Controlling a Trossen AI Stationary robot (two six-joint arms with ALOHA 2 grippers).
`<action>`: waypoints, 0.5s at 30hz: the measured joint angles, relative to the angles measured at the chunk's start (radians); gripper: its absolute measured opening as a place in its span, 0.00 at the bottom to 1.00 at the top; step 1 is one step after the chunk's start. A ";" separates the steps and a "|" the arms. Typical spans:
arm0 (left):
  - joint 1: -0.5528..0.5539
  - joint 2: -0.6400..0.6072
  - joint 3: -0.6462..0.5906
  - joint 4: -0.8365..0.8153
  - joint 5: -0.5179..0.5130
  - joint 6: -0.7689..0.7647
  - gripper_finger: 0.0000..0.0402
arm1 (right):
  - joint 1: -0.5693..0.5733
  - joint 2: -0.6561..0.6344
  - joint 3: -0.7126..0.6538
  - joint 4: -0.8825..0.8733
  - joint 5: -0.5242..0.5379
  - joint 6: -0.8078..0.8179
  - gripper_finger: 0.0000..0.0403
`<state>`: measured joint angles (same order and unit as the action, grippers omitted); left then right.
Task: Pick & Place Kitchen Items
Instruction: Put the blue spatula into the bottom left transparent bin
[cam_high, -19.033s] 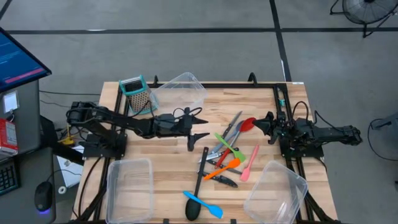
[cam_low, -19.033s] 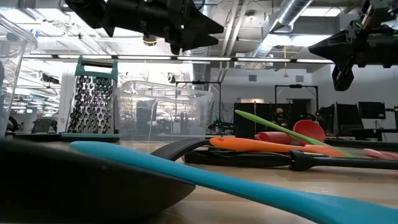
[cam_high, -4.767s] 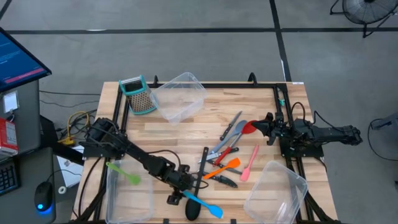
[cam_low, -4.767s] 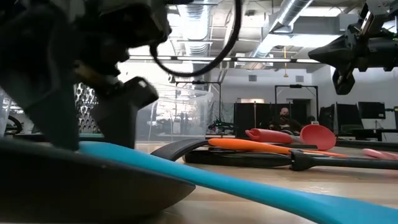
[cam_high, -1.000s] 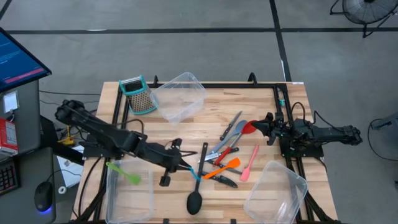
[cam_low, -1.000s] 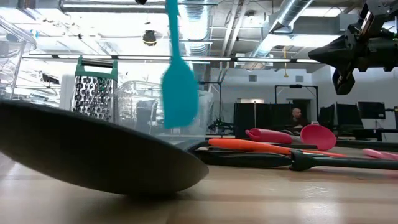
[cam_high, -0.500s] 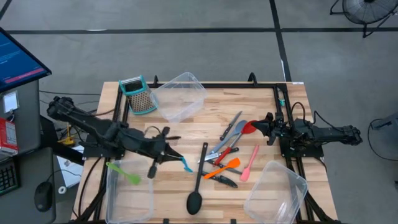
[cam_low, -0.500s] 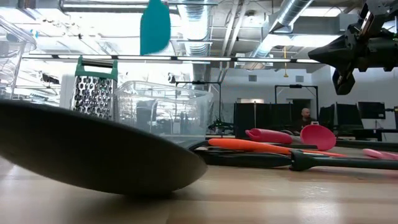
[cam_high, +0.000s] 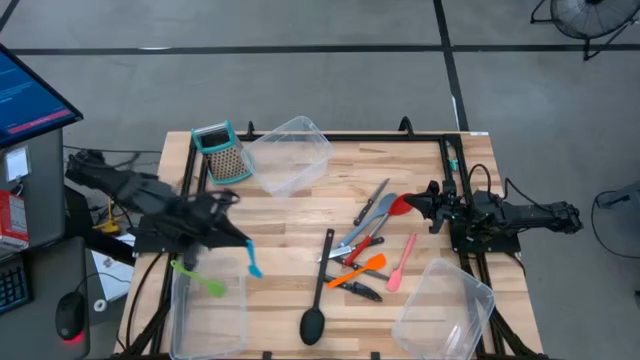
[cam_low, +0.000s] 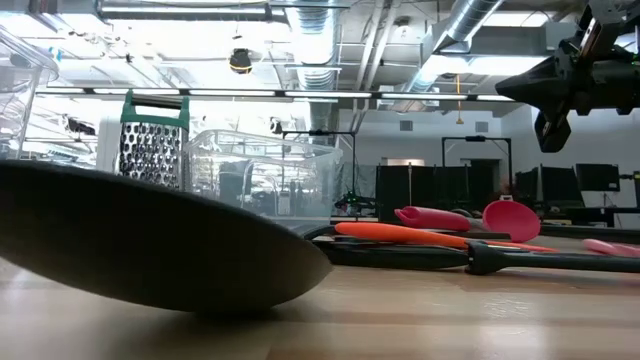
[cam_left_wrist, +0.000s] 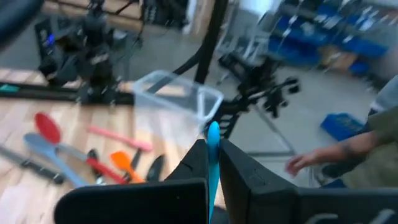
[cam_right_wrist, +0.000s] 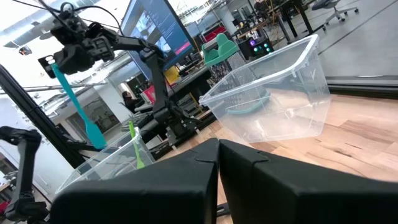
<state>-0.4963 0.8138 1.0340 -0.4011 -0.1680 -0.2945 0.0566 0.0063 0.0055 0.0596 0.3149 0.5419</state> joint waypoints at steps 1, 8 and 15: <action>-0.008 -0.021 0.000 -0.001 0.000 -0.002 0.00 | 0.000 0.000 0.000 0.000 0.000 0.000 0.02; -0.087 -0.111 0.001 -0.049 0.021 -0.105 0.00 | 0.000 0.000 0.000 0.000 0.000 0.000 0.02; -0.224 -0.083 0.001 -0.199 -0.011 -0.245 0.00 | 0.000 0.000 0.000 0.000 0.000 0.000 0.02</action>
<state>-0.7207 0.7311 1.0348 -0.6006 -0.1794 -0.5399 0.0563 0.0063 0.0053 0.0597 0.3149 0.5419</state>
